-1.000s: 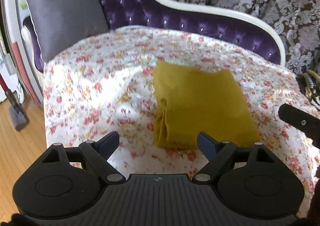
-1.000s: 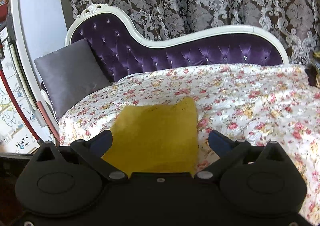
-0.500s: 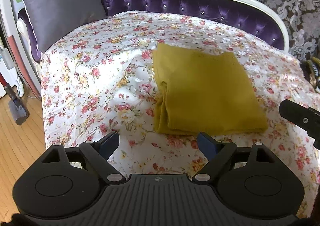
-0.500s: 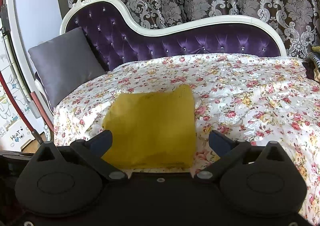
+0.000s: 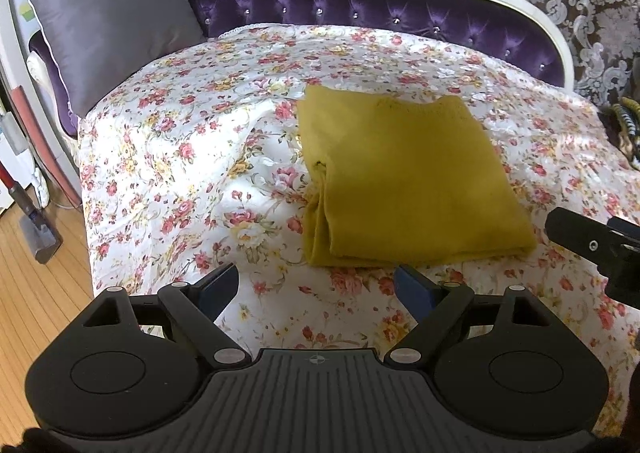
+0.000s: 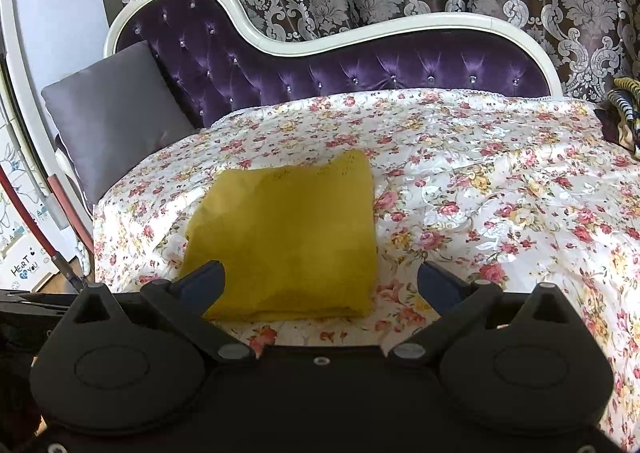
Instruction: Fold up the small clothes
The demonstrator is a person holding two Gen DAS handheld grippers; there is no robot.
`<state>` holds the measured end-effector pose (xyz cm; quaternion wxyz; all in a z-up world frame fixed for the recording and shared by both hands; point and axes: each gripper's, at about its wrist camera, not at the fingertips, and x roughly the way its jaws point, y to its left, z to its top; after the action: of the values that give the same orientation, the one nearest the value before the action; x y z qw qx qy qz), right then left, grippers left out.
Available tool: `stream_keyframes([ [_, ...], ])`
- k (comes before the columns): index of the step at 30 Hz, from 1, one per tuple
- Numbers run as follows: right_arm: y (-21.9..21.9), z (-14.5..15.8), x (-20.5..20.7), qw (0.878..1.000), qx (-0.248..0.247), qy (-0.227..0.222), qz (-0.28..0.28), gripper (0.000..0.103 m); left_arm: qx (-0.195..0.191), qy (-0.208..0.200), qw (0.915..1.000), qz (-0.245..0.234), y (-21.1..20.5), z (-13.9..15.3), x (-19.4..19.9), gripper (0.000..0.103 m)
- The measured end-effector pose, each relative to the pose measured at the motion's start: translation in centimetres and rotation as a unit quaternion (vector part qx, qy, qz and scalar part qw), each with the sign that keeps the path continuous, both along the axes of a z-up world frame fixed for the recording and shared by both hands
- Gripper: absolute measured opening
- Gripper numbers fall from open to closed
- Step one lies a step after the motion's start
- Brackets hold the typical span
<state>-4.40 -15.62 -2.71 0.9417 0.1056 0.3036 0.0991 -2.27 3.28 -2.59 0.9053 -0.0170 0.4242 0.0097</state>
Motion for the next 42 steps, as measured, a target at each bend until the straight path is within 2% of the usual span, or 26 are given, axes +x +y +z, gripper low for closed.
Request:
stream_keyframes([
  [42, 0.40, -0.65, 0.60, 1.000, -0.002, 0.013, 0.013, 0.102, 0.006, 0.010, 0.9997, -0.020, -0.54, -0.55, 0.42, 0.085],
])
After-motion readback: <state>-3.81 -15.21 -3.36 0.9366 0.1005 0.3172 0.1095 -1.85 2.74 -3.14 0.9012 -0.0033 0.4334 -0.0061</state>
